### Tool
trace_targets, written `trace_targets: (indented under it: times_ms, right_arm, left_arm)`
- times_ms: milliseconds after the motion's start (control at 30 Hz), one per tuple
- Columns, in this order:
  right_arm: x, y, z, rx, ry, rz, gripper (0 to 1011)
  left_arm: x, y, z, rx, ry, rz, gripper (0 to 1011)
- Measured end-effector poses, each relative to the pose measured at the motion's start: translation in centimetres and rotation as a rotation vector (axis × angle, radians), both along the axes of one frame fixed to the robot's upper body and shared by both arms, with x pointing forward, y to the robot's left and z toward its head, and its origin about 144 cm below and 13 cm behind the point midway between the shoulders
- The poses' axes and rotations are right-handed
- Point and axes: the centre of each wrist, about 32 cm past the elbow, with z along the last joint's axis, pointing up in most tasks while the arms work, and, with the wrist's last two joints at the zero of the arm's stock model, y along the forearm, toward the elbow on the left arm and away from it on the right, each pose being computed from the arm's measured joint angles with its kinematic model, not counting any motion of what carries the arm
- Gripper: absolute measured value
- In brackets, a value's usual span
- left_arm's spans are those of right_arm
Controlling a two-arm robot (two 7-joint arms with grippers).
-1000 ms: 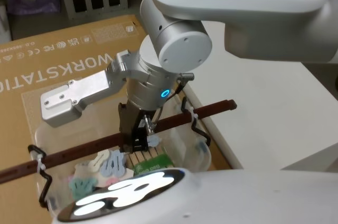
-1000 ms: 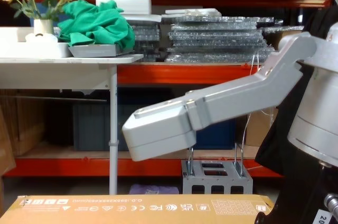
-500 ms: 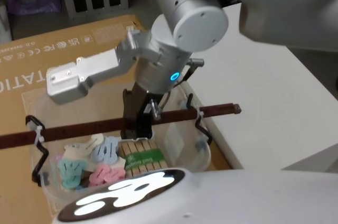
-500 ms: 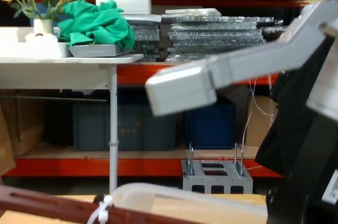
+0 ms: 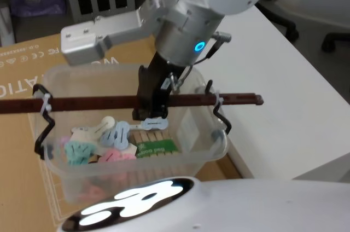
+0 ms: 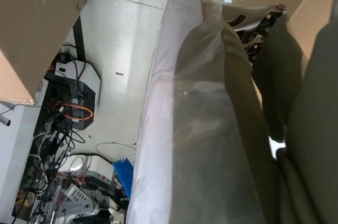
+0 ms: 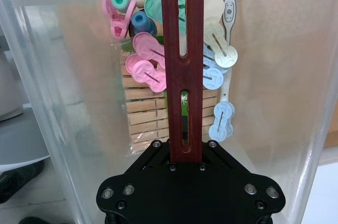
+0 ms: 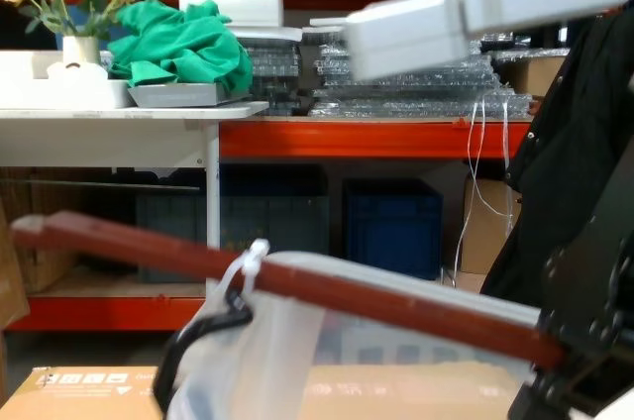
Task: Use one hand to grasp the basket and place it at the designated location.
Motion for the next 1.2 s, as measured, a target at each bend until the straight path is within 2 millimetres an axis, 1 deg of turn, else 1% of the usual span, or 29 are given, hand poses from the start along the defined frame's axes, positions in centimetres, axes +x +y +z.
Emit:
trace_targets:
  times_ms: [133, 333, 367, 567, 767, 800, 867, 967, 1000, 1067, 1100, 1200]
  right_arm:
    - [0.3, -1.2, 1.2, 0.001, -0.004, -0.032, 0]
    - [1.1, -2.7, 2.5, -0.006, 0.0, -0.094, 0]
    - [1.1, -2.7, 2.5, -0.006, 0.0, -0.094, 0]
    - [2.4, -5.0, 3.9, -0.003, 0.012, -0.188, 0]
    - [3.4, -6.8, 5.0, 0.006, 0.018, -0.258, 0]
    - [3.8, -7.4, 5.4, 0.01, 0.019, -0.28, 0]
    - [4.0, -7.9, 5.7, 0.011, 0.02, -0.298, 0]
    - [4.8, -9.2, 6.4, 0.012, 0.019, -0.351, 0]
    - [4.8, -9.2, 6.4, 0.012, 0.019, -0.351, 0]
    - [5.3, -10.0, 6.8, 0.012, 0.02, -0.385, 0]
    - [5.3, -10.0, 6.8, 0.012, 0.02, -0.385, 0]
    - [6.3, -11.7, 7.2, 0.005, 0.028, -0.457, 0]
  left_arm:
    - [0.0, 0.0, 0.0, 0.0, 0.0, 0.0, 0]
    - [0.0, 0.0, 0.0, 0.0, 0.0, 0.0, 0]
    - [0.0, 0.0, 0.0, 0.0, 0.0, 0.0, 0]
    - [0.0, 0.0, 0.0, 0.0, 0.0, 0.0, 0]
    - [0.0, 0.0, 0.0, 0.0, 0.0, 0.0, 0]
    - [0.0, 0.0, 0.0, 0.0, 0.0, 0.001, 0]
    - [0.0, 0.0, 0.0, 0.0, 0.0, 0.0, 0]
    - [0.0, 0.0, 0.0, 0.0, 0.0, 0.0, 0]
    - [0.0, 0.0, 0.0, 0.0, 0.0, 0.0, 0]
    - [0.0, 0.0, 0.0, 0.0, 0.0, 0.0, 0]
    - [0.0, 0.0, 0.0, 0.0, 0.0, 0.0, 0]
    - [0.0, 0.0, 0.0, 0.0, 0.0, 0.001, 0]
